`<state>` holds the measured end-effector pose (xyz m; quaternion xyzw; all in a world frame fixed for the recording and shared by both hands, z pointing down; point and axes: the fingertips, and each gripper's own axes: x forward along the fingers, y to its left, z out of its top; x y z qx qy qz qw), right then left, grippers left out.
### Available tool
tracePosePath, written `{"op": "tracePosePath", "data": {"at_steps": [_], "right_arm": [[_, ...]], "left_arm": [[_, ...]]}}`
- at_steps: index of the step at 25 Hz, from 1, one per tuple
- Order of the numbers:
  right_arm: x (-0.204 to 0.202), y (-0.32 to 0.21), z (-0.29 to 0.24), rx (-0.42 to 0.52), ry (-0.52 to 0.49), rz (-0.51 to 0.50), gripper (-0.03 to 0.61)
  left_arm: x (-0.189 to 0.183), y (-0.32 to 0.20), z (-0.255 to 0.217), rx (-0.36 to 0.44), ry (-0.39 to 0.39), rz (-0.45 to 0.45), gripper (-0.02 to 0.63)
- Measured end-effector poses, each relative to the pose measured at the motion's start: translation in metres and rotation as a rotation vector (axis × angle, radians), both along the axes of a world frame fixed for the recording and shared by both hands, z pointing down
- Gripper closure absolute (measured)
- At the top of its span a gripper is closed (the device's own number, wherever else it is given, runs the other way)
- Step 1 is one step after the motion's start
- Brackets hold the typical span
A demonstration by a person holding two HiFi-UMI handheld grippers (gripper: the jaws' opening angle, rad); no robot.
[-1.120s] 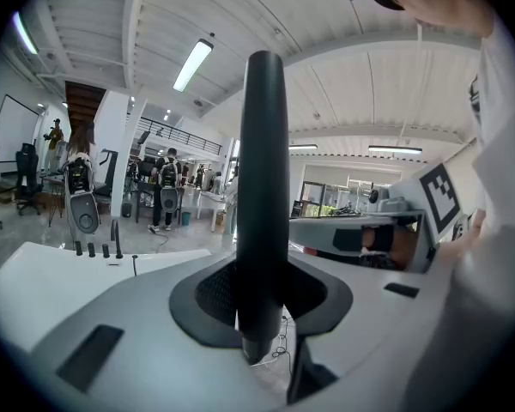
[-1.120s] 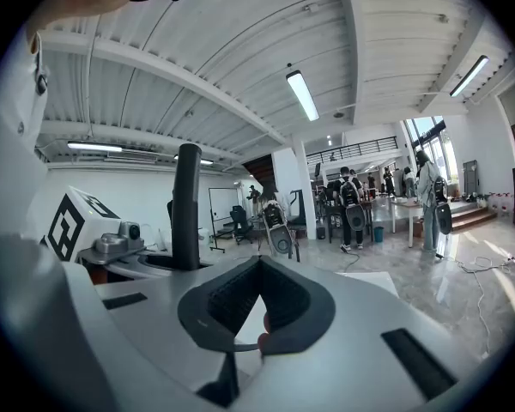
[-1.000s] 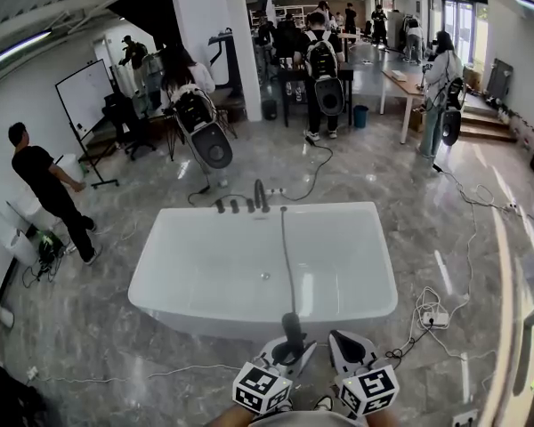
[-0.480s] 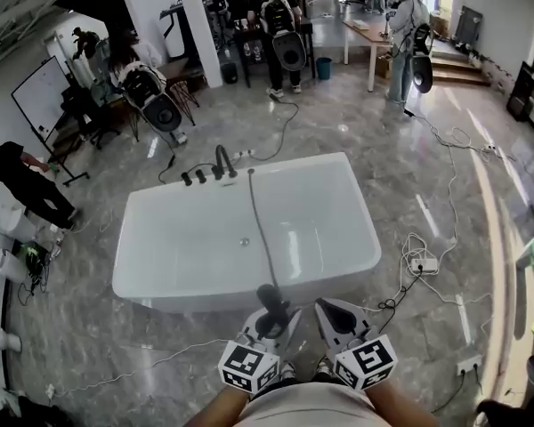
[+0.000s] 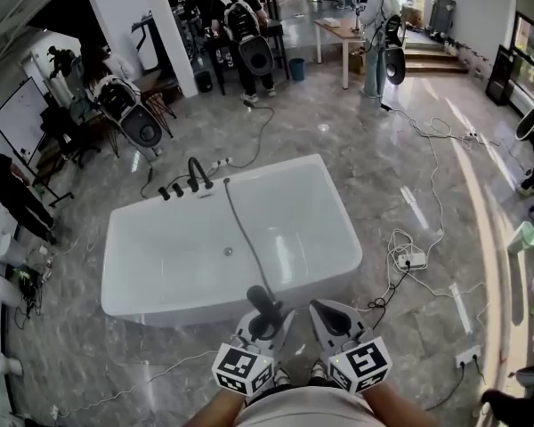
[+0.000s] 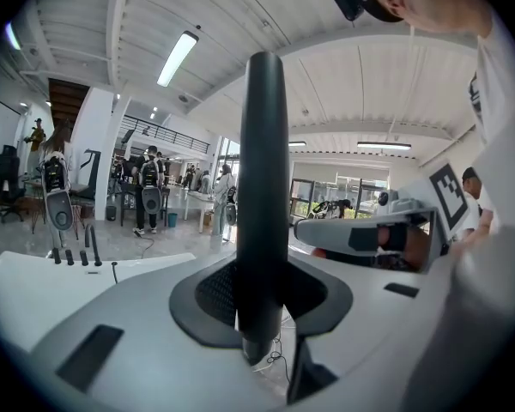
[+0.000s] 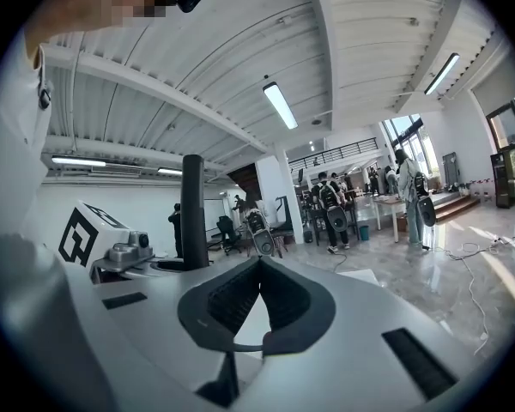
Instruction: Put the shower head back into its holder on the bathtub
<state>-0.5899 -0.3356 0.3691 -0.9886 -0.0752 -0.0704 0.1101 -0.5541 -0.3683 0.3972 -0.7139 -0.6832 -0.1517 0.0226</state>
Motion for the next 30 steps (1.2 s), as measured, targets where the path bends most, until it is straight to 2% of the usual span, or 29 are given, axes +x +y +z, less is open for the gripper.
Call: {"op": "tracePosePath", "data": {"at_steps": [5, 13, 22, 30], "right_arm": [[-0.016, 0.026, -0.004, -0.029, 0.009, 0.035, 0.565], [-0.045, 0.071, 0.000, -0.019, 0.007, 0.132, 0.565], [-0.045, 0.122, 0.008, -0.014, -0.008, 0.240, 0.565], [-0.044, 0.185, 0.000, -0.021, 0.008, 0.436, 0.565]], "left_arm": [[-0.007, 0.023, -0.007, -0.012, 0.020, 0.015, 0.509], [-0.026, 0.062, -0.004, 0.000, 0.029, 0.059, 0.509], [-0.026, 0.122, 0.002, 0.004, 0.016, 0.170, 0.509], [-0.004, 0.178, -0.010, -0.043, 0.042, 0.302, 0.509]]}}
